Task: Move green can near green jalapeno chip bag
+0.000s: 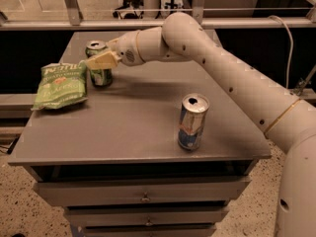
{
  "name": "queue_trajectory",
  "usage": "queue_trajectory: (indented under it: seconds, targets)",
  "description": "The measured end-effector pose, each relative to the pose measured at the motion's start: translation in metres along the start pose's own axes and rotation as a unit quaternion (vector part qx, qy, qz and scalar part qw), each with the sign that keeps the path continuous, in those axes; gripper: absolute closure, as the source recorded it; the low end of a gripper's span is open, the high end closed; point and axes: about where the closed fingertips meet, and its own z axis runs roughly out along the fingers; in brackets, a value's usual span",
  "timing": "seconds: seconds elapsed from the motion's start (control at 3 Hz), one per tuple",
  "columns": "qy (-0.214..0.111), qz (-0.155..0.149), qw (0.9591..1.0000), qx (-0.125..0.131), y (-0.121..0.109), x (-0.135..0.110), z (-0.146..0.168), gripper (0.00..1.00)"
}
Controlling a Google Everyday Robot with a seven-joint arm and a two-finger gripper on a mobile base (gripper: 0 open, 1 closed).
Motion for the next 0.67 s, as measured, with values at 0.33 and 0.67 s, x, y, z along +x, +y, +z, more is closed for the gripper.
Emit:
queue_trajectory:
  seconds: [0.33, 0.67]
  targets:
    - [0.001, -0.009, 0.9999, -0.011, 0.0070, 0.0034, 0.0056, 0.52]
    - [0.002, -0.019, 0.9996, -0.019, 0.0104, 0.0030, 0.0067, 0.30]
